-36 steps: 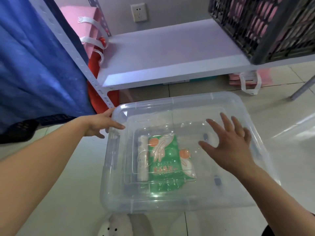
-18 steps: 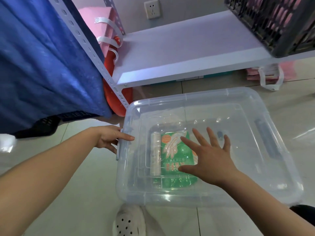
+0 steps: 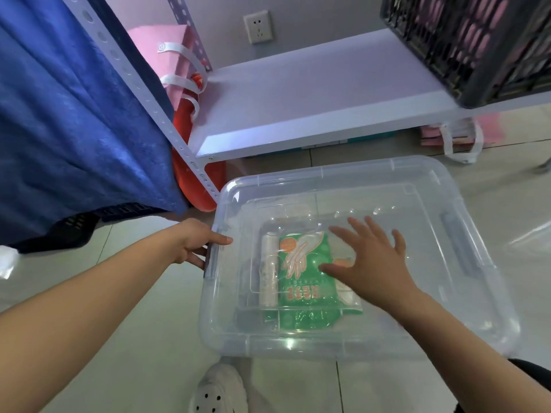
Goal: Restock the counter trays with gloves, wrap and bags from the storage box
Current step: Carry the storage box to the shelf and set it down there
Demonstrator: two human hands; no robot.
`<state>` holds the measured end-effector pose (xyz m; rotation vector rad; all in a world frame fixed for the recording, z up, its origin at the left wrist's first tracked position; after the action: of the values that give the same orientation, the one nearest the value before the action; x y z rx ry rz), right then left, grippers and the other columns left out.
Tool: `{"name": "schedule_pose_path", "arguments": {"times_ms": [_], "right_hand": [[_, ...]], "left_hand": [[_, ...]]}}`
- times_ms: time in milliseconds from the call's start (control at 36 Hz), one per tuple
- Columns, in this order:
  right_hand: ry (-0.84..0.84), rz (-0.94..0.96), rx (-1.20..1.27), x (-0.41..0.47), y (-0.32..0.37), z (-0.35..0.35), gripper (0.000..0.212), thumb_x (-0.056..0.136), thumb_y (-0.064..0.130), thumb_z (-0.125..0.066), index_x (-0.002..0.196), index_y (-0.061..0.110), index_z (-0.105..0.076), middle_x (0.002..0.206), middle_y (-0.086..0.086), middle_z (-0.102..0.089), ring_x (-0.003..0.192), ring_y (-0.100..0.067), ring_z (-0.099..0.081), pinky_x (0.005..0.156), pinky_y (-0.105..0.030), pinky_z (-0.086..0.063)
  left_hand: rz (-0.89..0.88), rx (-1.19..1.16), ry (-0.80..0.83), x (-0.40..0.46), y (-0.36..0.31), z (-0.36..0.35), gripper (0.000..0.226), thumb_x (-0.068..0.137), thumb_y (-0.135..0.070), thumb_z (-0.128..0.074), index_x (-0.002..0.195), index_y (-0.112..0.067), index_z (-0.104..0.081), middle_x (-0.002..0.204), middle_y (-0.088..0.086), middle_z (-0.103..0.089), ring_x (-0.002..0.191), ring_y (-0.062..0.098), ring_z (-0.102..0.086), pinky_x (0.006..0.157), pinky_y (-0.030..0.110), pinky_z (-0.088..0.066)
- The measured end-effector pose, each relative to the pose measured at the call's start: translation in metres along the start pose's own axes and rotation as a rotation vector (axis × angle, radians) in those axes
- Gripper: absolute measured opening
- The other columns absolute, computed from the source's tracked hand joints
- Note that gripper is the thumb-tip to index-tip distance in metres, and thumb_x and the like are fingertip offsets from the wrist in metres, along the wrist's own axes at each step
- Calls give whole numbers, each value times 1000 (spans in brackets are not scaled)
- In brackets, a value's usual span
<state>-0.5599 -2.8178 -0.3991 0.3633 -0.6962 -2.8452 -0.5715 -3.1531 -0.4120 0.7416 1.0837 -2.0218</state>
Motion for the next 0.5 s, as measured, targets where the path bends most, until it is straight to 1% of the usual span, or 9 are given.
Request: {"name": "schedule_pose_path", "arguments": {"times_ms": [56,111,139,194,250,306,361,389,500], "right_hand": [[-193,-163,109,6,-36,41,72,79,66,-62,144,41,-43,159,3,-34,150,-27,-18,118,-58,-12],[-319,-351,108,5,-86,78,75,79,60,-67,145,34,-43,155,-2,-40,144,-33,-30,112,-61,-23],[-325,-466,138,1,-113,91,79,77,57,-71,146,32,-41,154,-5,-41,141,-36,-36,109,-61,-28],[-281,-696,338,-14,-165,102,89,72,47,-81,147,24,-40,149,-11,-46,134,-39,-44,106,-57,-37],[-170,-857,575,-32,-199,97,77,70,38,-86,135,16,-52,133,-13,-57,127,-38,-52,96,-49,-42],[24,-914,785,-43,-213,83,59,67,37,-85,116,13,-63,115,-9,-65,107,-33,-64,83,-43,-45],[112,-895,891,-47,-215,75,58,59,38,-84,110,15,-69,107,-7,-70,88,-27,-67,74,-37,-49],[123,-882,916,-46,-216,74,57,56,38,-84,107,15,-71,104,-7,-70,84,-25,-67,72,-35,-51],[54,-865,924,-44,-220,77,44,62,31,-89,97,12,-72,94,-6,-67,83,-23,-62,77,-36,-49]], "left_hand": [[-36,11,-26,3,-9,-3,28,76,-15,-84,100,-10,-69,95,11,-75,87,30,-71,53,40,-60],[-64,15,-46,5,-16,-6,28,75,-15,-84,98,-14,-69,93,9,-74,86,29,-70,51,38,-59],[-73,14,-47,7,-19,-7,29,75,-15,-84,99,-16,-68,95,9,-73,87,29,-70,52,38,-59],[-77,14,-46,11,-24,-7,33,74,-16,-85,102,-16,-67,98,10,-73,89,31,-69,55,39,-59],[-75,19,-43,13,-27,-7,38,74,-16,-85,107,-14,-66,100,11,-72,90,32,-68,58,42,-60],[-78,29,-34,14,-30,-7,42,74,-15,-84,111,-12,-65,103,13,-71,91,34,-68,61,45,-60],[-74,39,-27,13,-32,-6,44,74,-15,-84,113,-9,-65,104,15,-71,93,34,-68,62,46,-60],[-69,44,-24,12,-34,-6,44,75,-15,-84,114,-8,-64,105,15,-71,93,34,-68,64,47,-59],[-64,57,-12,8,-38,-8,41,78,-13,-82,114,-3,-66,104,18,-71,91,33,-67,67,47,-59]]}}
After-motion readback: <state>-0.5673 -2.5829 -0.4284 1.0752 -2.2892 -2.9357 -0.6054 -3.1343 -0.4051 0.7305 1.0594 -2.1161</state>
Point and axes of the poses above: each hand's wrist, its own x-axis towards the middle knuckle, its own z-axis out of the back of the hand, y = z × x, the point moved 6 cm from there along x, towards the middle knuckle
